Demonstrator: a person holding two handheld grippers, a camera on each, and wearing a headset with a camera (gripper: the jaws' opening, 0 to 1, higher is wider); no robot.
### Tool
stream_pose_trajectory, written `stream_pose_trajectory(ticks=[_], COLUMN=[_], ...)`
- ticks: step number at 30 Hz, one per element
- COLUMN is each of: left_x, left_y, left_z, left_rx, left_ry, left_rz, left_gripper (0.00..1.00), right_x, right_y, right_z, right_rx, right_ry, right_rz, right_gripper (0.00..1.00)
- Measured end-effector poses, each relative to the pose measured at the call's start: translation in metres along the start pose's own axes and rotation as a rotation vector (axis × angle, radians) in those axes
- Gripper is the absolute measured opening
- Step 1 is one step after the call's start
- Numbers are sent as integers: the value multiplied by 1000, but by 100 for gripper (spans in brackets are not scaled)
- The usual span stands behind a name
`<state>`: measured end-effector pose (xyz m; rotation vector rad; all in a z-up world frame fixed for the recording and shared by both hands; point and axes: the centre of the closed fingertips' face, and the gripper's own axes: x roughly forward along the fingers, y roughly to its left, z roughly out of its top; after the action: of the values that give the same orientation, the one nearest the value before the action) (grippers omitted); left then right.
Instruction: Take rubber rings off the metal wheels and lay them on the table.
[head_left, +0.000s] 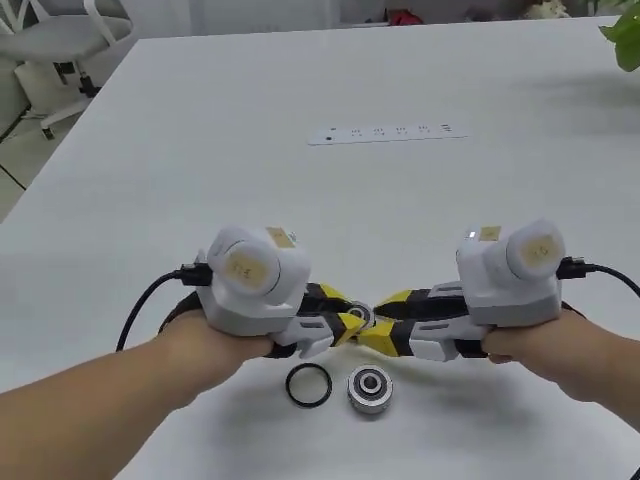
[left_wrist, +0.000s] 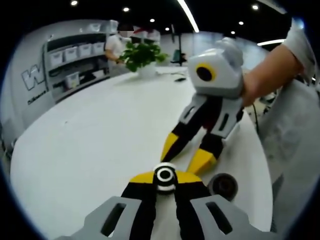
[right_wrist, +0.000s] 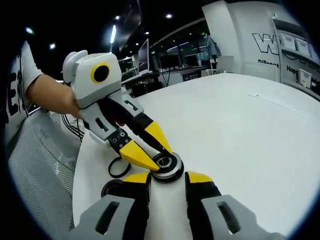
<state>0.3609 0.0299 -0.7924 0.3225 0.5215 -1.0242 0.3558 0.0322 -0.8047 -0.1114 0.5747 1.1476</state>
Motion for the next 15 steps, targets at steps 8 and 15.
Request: stream_pose_trajectory(ticks=[8,15], left_x=[-1,-1], left_y=[0,0], left_z=[0,-1], left_rx=[-7,-17], left_ry=[-4,-4], left_rz=[11,15], left_gripper=[14,14], right_x=[-1,-4], right_y=[1,1], right_z=[-2,-4], right_rx=[-12,-12], right_ry=[5,4], right_rz=[10,11], right_gripper=[21,16])
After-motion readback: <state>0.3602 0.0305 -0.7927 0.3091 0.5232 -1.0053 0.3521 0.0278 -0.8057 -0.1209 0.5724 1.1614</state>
